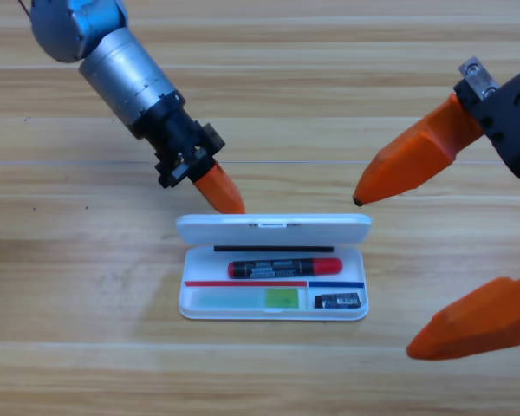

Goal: Clean up eraser and pencils

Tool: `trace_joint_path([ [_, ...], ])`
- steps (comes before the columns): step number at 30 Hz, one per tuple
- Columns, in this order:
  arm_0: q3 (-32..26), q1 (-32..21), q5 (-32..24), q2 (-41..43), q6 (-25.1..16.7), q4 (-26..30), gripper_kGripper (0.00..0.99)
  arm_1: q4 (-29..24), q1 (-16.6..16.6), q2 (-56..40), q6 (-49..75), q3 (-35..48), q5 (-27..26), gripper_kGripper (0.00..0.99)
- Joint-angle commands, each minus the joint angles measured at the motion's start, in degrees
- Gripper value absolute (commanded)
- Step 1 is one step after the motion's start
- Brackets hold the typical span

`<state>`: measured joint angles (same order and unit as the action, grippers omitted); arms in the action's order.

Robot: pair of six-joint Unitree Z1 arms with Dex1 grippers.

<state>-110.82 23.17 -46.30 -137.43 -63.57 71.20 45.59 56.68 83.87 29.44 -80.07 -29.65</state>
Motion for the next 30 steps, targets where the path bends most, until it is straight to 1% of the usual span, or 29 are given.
trace_joint_path([
  [1, 1.49, 2.76, 1.13, -1.79, -0.24, -0.63, 0.0, -0.59, -1.39, -0.37, -0.79, 1.32, -0.76, 0.99],
  [6, 2.28, 4.25, 4.29, -2.58, 0.56, -2.03, 0.0, -0.59, -1.39, -0.2, -0.79, 1.32, -0.76, 0.99],
  [14, 7.38, 7.06, 12.02, -0.82, 4.16, -8.1, 0.0, -0.59, -1.39, 0.15, -0.79, 1.32, -0.76, 0.99],
  [17, 8.43, 7.94, 13.96, -0.91, 4.86, -8.63, 0.0, -0.59, -1.39, 0.15, -0.88, 1.24, -0.76, 0.99],
  [30, 12.04, 10.75, 17.47, 0.23, 7.24, -11.17, 0.0, -0.59, -1.39, 0.42, -0.97, 1.24, -0.76, 0.99],
])
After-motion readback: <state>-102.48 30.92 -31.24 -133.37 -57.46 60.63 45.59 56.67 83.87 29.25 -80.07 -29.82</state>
